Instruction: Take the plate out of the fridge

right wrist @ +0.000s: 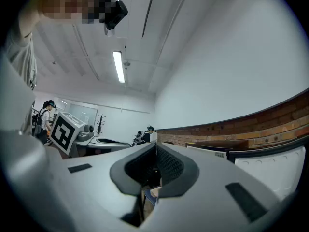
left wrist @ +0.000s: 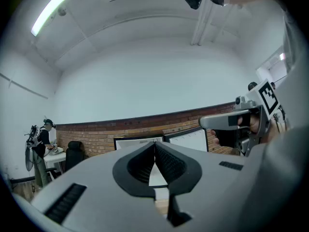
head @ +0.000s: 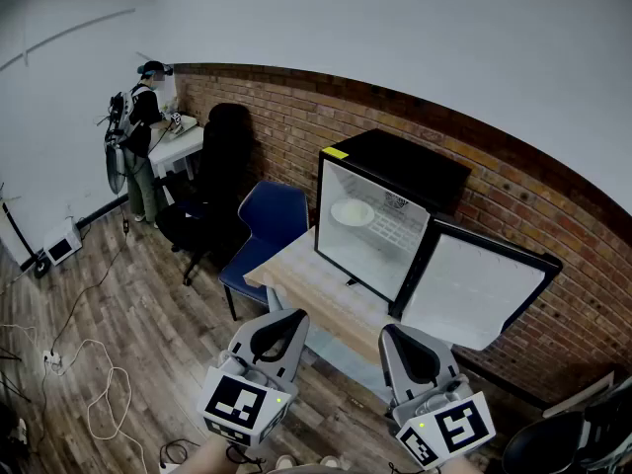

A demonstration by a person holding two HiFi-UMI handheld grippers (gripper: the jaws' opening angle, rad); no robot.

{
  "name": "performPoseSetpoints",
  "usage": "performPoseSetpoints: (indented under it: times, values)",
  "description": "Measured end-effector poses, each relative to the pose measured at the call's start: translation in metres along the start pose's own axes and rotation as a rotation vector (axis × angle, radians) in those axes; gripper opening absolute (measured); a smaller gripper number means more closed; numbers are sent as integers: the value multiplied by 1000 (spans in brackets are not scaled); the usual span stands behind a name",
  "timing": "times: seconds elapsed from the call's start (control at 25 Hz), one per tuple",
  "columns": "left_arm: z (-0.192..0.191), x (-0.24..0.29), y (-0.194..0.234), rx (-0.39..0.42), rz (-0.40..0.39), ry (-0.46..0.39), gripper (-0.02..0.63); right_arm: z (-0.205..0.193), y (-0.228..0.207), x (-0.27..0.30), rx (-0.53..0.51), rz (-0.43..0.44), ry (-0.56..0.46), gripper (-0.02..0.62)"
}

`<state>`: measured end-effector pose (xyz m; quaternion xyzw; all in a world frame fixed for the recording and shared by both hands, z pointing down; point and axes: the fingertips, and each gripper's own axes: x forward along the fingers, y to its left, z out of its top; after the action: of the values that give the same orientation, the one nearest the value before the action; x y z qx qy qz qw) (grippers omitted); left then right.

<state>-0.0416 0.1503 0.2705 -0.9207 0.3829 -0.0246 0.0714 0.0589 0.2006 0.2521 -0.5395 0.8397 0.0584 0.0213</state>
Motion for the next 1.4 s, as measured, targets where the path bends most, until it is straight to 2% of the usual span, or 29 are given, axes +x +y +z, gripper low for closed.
performPoseSetpoints:
  times: [0.16, 0.6, 1.4]
  values:
    - [-1, 7, -5, 16, 4, 7, 18, 0, -9, -2, 28, -3, -20, 31]
    - [-7, 26, -21, -9, 4, 33, 18, -7, -38, -7, 74, -5, -18, 31]
    - [-19, 43, -48, -18, 75, 58, 18, -31, -67, -20, 111, 69, -6, 31]
